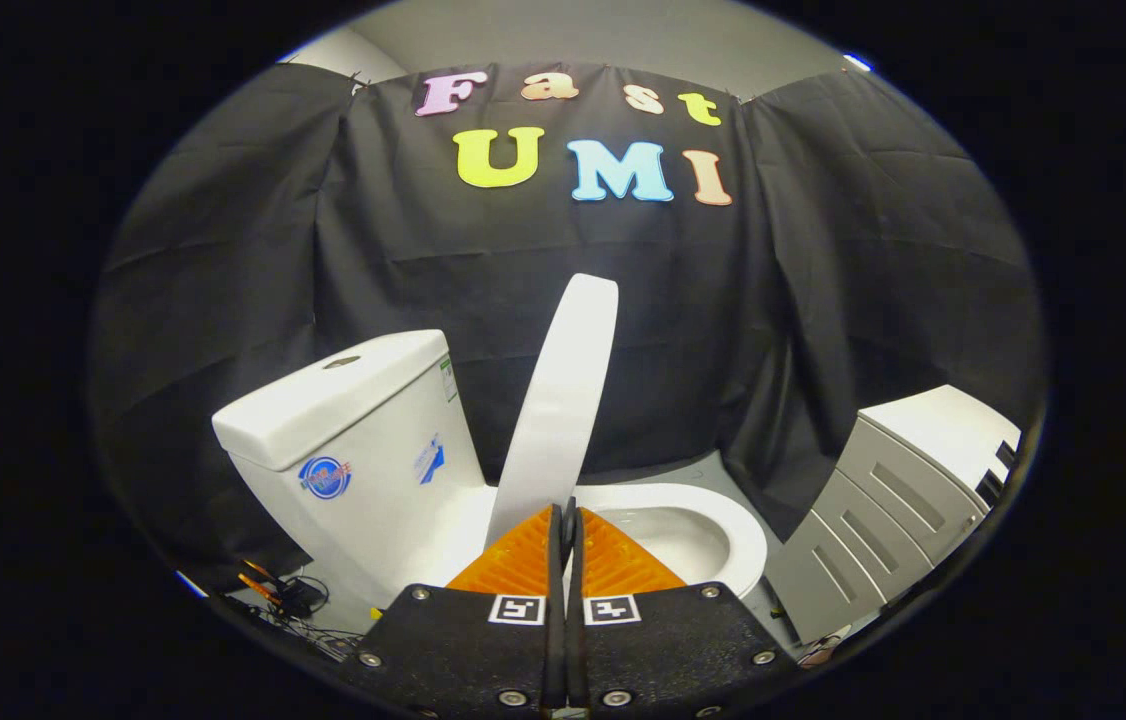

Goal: Open the toilet lid.

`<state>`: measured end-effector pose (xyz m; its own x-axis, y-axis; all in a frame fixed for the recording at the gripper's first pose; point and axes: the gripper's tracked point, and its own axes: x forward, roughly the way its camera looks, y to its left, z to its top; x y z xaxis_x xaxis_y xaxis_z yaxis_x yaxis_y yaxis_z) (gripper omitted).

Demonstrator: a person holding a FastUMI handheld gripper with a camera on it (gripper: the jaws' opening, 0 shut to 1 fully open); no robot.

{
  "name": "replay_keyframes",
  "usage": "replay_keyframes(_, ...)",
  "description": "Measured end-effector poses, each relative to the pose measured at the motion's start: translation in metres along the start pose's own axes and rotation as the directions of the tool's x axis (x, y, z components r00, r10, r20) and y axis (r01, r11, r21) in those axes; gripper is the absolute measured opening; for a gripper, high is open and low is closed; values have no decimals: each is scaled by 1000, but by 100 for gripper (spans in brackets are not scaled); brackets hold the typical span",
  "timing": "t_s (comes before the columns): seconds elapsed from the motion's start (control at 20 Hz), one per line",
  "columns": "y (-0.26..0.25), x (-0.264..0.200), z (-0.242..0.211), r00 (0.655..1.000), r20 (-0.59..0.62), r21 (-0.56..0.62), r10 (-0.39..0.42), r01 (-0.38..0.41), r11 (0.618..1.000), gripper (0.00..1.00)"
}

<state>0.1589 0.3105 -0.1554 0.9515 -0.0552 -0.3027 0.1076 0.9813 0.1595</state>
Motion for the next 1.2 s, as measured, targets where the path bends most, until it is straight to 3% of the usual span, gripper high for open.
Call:
replay_keyframes(0.15, 11, -1, 5, 1000, 4, -46, -1, 2, 999, 0)
replay_keyframes(0.65, 57, -1, 15, 998, 44, -37, 41, -39, 999, 0)
replay_keyframes(1.2, 123, 2, 16, 991, 64, -177, 115, -102, 979, 0)
